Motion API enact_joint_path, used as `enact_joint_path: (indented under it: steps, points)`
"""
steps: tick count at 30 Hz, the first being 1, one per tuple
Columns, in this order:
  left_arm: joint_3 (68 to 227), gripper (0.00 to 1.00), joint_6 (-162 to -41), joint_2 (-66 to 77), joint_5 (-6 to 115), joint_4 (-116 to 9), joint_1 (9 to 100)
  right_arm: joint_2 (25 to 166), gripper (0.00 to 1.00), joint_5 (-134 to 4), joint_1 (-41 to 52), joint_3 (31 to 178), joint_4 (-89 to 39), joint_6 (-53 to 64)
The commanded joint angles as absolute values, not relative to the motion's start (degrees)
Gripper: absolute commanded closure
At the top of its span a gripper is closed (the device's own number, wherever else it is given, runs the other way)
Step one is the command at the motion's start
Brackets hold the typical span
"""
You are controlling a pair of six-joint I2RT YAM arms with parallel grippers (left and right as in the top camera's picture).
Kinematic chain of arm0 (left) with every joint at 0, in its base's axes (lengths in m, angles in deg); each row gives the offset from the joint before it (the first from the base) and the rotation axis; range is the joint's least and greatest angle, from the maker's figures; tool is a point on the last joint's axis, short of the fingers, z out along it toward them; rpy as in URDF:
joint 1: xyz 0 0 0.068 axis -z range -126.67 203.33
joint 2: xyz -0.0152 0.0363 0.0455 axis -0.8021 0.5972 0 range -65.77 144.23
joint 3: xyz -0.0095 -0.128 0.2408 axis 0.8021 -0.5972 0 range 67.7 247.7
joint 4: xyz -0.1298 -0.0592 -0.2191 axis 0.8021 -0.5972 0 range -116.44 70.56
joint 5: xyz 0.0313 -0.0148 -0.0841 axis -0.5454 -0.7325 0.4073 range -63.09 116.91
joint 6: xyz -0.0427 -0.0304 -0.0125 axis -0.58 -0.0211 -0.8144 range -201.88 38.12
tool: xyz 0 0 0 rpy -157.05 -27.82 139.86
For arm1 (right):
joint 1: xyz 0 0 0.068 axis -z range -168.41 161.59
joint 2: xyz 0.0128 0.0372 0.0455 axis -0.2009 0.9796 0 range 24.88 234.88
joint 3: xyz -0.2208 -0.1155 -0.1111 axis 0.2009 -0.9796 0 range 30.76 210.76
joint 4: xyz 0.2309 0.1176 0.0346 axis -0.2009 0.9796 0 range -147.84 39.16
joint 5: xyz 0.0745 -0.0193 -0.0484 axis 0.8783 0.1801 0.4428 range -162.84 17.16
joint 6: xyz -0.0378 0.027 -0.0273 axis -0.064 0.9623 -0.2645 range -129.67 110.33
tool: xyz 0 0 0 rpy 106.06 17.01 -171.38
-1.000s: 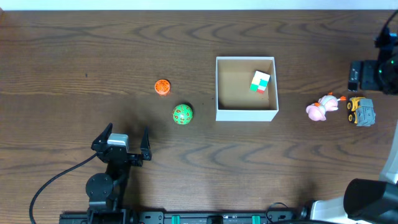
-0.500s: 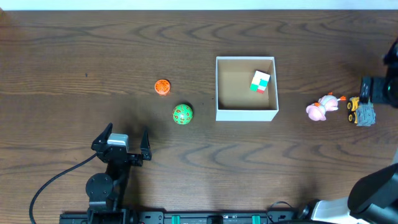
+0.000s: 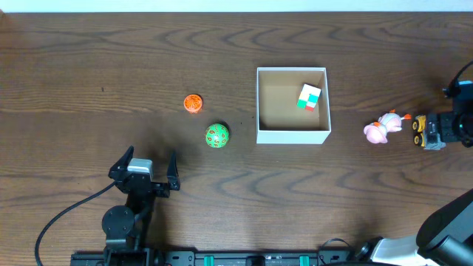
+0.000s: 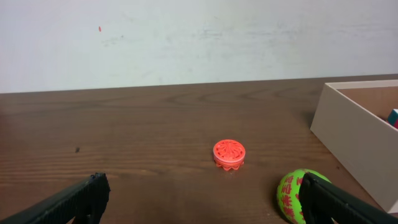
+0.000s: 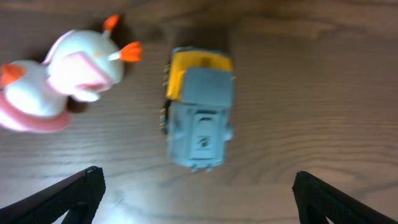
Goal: Pack container
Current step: 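Move the right gripper over the yellow-grey toy truck, then lower the right gripper and grasp the toy truck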
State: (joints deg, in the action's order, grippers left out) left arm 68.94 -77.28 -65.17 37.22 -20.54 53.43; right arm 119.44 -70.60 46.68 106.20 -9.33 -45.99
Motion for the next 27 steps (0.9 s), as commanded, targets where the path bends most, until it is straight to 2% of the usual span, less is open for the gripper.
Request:
enact_joint_path:
  steps: [1, 12, 21, 25, 27]
  points:
    - [67.9, 0.02, -76.5, -65.5, 37.9, -22.5, 53.2, 122.0, 0.01, -69.3, 48.4, 106.0, -11.0, -47.6]
    - [67.9, 0.02, -76.5, -65.5, 37.9, -22.5, 53.2, 131.9, 0.01, -65.5, 48.6, 106.0, -14.8, -47.0]
    - [67.9, 0.02, -76.5, -65.5, 37.9, -22.5, 53.2, 132.8, 0.01, -64.2, 48.7, 106.0, -15.9, -45.7]
    - [67.9, 0.02, -76.5, -65.5, 37.9, -22.5, 53.2, 132.8, 0.06, -63.9, 48.7, 106.0, -15.8, -45.6]
    - [67.9, 0.02, -76.5, -65.5, 37.9, -22.5, 53.2, 132.8, 0.05, -64.0, 48.7, 106.0, -15.7, -45.5]
